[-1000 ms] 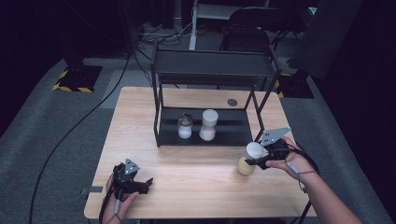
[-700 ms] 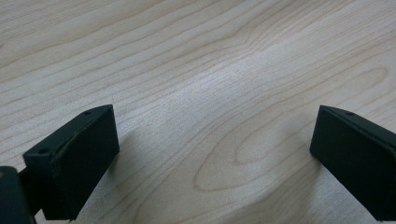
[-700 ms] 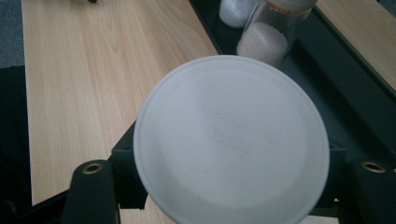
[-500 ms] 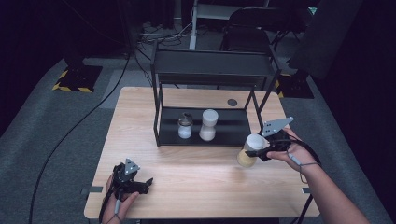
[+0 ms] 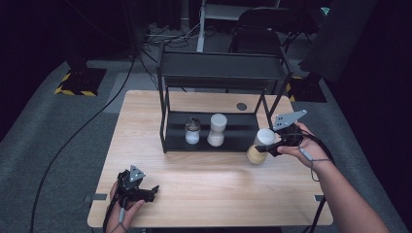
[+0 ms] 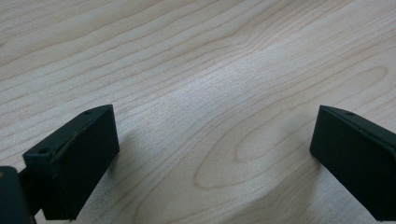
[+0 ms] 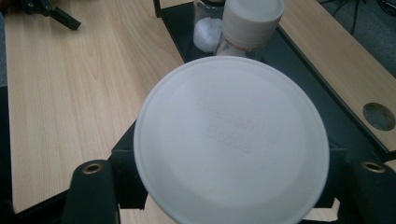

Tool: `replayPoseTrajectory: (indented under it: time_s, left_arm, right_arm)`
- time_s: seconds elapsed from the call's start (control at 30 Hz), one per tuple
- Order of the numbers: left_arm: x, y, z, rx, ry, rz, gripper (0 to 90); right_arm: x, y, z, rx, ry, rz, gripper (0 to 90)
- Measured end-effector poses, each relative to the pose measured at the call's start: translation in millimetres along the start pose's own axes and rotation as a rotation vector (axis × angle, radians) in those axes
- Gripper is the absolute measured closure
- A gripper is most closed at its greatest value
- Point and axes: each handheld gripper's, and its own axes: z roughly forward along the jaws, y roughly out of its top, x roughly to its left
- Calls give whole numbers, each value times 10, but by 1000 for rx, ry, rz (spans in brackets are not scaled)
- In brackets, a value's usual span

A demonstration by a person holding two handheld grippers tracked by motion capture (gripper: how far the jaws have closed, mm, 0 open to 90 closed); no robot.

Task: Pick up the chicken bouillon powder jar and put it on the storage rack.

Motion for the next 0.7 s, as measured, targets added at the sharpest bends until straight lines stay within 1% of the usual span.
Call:
replayPoseTrajectory:
  time_s: [0.4, 0.53, 0.7]
  left_arm:
    - [1, 1, 2, 0, 0, -1, 12]
    - [0, 0, 5, -2, 1, -4, 11]
    - [0, 0, 5, -2, 2, -4, 11]
  right_arm:
    - [-129, 159, 35, 4, -29, 4, 333]
    - [-183, 207, 53, 2, -30, 10, 334]
    - [-232, 272, 100, 6, -37, 4, 334]
